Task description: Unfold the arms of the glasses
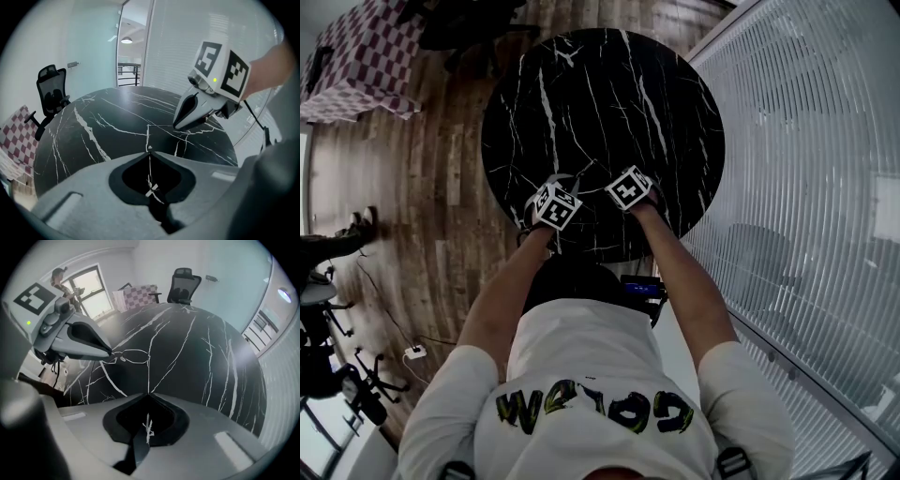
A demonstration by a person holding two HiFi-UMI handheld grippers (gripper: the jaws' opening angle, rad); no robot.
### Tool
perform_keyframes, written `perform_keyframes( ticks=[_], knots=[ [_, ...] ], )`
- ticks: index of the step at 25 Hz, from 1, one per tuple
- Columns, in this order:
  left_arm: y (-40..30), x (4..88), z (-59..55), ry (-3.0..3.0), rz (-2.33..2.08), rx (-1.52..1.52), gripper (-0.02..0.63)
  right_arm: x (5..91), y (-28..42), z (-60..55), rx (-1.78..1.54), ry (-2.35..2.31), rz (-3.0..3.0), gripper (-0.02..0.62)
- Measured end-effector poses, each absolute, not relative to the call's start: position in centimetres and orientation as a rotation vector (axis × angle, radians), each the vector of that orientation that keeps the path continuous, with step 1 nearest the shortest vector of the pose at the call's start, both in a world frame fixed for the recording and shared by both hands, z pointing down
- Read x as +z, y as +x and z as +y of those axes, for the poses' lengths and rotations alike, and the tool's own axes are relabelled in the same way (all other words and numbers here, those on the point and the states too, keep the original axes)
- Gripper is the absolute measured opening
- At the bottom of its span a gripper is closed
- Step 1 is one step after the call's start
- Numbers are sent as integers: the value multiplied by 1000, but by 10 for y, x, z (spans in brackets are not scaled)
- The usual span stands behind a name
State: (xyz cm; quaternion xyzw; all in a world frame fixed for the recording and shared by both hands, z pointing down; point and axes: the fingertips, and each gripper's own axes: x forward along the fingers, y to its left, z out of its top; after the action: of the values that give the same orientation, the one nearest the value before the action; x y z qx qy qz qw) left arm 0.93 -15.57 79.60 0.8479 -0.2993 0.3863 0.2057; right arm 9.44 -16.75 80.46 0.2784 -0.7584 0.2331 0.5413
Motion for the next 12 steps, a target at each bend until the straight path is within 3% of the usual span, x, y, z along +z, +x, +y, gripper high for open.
perform_keyframes(
  ticks=[6,12],
  knots=[
    [12,797,-156,2369,-833,1077,19,806,94,-171,474,670,-1793,11],
    [15,796,-154,2379,-829,1063,33,803,95,-171,480,704,-1815,84]
  ],
)
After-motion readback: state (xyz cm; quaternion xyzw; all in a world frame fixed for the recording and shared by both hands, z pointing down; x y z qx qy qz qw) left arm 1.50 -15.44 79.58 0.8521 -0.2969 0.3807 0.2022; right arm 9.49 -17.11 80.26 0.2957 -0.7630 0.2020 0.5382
